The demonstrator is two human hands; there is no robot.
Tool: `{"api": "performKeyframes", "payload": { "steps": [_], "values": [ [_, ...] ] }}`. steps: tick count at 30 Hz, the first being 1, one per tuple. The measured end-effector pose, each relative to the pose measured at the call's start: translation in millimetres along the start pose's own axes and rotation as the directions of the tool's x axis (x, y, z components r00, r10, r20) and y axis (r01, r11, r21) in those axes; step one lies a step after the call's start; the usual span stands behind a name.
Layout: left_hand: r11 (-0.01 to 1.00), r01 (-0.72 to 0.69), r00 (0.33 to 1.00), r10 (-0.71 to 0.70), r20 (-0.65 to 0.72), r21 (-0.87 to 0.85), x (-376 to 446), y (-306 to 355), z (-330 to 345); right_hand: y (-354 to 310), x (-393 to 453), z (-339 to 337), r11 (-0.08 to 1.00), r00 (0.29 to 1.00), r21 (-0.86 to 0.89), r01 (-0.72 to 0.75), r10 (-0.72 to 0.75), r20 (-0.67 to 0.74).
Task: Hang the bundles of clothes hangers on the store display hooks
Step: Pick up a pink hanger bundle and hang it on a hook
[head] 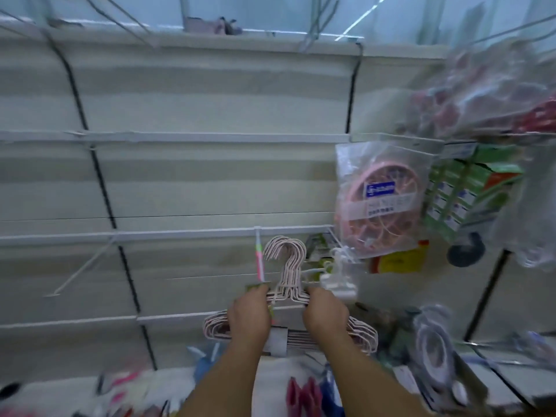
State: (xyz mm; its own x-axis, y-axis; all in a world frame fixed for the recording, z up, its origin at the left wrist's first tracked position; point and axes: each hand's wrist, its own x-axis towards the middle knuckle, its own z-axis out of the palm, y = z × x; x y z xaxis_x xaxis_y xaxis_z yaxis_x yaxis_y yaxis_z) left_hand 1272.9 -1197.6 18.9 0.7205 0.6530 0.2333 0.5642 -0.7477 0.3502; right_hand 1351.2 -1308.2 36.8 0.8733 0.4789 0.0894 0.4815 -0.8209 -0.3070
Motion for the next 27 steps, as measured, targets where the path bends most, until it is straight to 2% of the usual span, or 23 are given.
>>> {"api": "performKeyframes", "payload": {
  "steps": [5,14,21,27],
  "values": [
    [0.996,0.083,0.993,-0.079,-0.086,0.045,2.7,-64.4,-41.4,-78.6,-6.3,5.2,0.992,0.993,0.025,0.12,-0.12,-0.004],
    [0.988,0.132,0.974,-0.114,-0.196,0.082,14.6,-170.5,-111.3,-206.4,-20.7,14.4,0.979,0.982,0.078,0.188,-0.186,-0.036],
    [0.997,0.062,0.972,-0.048,-0.229,0.054,43.0,-229.4,-164.4,-286.8,-10.0,6.5,0.974,0.983,0.146,0.176,-0.165,-0.085],
    [0.99,-0.007,0.958,0.047,-0.284,0.138,79.4,-241.7,-196.6,-321.3,14.9,-8.5,0.965,0.984,0.222,0.14,-0.11,-0.141]
  ]
}}
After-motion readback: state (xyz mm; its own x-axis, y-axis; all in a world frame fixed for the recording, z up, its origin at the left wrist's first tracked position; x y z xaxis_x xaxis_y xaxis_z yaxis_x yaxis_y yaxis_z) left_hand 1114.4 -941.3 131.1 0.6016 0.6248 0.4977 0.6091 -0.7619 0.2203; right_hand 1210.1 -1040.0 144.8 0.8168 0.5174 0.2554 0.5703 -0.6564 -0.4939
